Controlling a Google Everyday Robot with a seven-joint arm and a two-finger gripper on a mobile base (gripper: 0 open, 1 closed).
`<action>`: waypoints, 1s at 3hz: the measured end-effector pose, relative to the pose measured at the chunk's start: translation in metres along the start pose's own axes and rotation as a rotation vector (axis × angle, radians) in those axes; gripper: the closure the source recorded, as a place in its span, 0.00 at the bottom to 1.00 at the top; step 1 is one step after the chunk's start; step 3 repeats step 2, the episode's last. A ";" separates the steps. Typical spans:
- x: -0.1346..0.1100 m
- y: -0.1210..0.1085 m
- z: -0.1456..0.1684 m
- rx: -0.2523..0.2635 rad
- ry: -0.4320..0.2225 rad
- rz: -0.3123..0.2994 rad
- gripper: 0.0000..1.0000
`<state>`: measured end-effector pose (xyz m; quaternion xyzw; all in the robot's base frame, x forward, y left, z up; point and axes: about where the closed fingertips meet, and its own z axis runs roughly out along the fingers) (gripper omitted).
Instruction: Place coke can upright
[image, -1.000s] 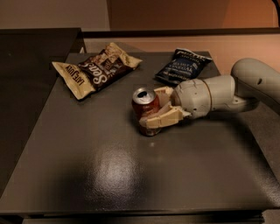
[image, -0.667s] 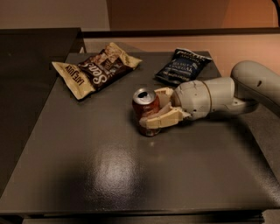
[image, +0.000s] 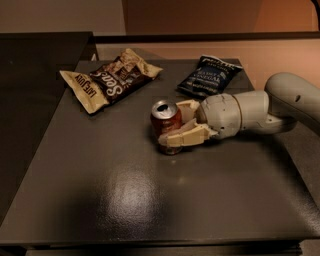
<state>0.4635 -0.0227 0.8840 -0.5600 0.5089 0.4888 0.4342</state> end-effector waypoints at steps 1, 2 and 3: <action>-0.001 0.000 0.002 -0.004 0.000 -0.001 0.00; -0.001 0.000 0.002 -0.004 0.000 -0.001 0.00; -0.001 0.000 0.002 -0.004 0.000 -0.001 0.00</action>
Offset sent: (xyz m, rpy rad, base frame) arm -0.0005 0.0019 0.0005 0.0000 -0.0006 0.0036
